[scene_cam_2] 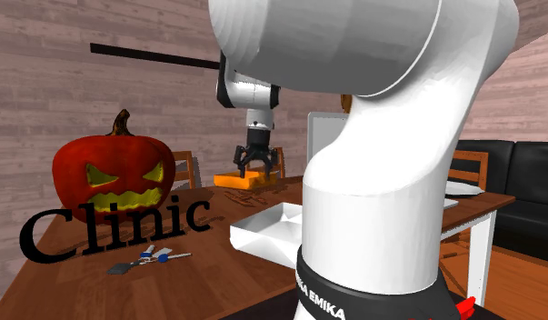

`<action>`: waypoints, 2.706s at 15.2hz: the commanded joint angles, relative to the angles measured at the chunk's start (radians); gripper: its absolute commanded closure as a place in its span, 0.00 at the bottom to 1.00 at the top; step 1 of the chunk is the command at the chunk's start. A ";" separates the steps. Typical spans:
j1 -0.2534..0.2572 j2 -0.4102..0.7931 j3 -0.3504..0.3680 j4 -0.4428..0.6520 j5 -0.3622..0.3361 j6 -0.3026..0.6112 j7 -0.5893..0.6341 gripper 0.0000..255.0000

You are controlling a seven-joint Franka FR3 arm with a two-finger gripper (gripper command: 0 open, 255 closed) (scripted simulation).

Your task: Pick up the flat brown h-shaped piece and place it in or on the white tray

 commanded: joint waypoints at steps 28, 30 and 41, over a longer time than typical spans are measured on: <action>-0.041 0.230 0.032 0.184 0.032 0.043 -0.029 1.00; -0.038 0.210 0.028 0.179 0.028 0.027 -0.025 1.00; -0.024 0.112 0.005 0.175 -0.001 -0.065 -0.002 1.00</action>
